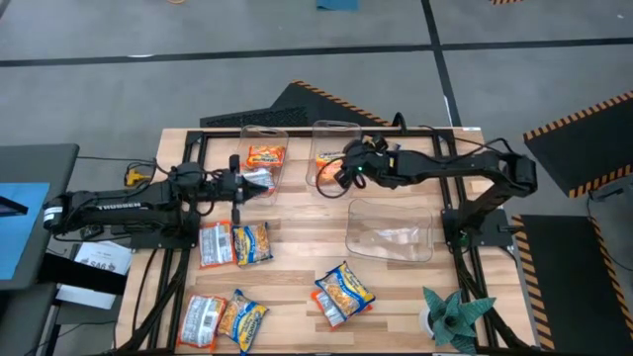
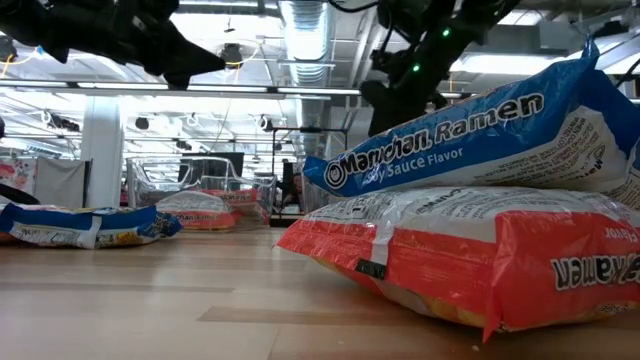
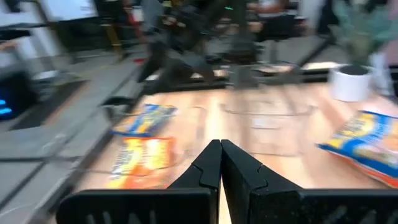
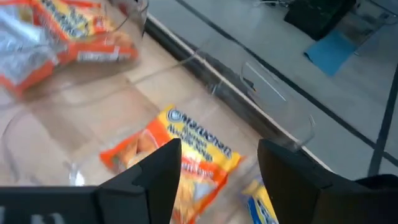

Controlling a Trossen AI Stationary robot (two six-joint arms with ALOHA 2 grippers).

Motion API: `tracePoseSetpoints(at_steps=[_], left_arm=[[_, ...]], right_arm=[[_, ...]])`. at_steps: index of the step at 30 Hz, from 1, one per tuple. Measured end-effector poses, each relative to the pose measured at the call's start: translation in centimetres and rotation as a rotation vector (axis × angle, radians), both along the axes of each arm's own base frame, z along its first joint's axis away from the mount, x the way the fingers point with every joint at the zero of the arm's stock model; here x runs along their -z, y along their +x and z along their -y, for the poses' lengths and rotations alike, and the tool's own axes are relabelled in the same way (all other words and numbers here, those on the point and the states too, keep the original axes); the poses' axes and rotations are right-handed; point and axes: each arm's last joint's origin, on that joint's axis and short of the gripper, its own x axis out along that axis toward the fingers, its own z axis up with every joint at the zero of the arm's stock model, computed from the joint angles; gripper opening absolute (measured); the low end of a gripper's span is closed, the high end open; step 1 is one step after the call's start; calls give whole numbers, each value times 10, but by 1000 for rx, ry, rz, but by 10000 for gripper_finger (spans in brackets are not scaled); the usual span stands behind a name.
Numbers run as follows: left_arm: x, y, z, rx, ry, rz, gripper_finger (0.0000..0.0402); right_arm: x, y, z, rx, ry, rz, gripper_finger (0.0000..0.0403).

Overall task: Sort Maruchan noodles
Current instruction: Put the orange bag into the top right transparent bin

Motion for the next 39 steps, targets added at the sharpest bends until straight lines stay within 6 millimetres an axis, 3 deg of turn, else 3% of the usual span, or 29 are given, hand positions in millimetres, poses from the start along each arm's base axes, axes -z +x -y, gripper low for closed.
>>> tracePoseSetpoints(at_steps=[7,12,17,22,25,31,35,39], left_arm=[[0,0,0,-2,-10,-1,0],[1,0,-1,-28,11,-13,0],[1,0,1,13,-105,4,5],[1,1,12,219,-270,-42,54],[-15,2,24,284,-303,-112,98],[-38,6,53,225,-340,-431,179],[-28,4,75,139,-452,-763,209],[-8,5,108,141,-523,-942,216]], right_arm=[[0,-6,-25,-81,27,-89,233],[3,-3,-53,-252,114,-105,232],[1,2,-79,-361,105,-86,232],[-1,4,-90,-406,88,-68,232],[-1,4,-90,-407,81,-73,232],[-1,4,-83,-373,70,-74,232],[-1,3,-81,-366,71,-78,232],[-1,3,-81,-366,72,-83,232]])
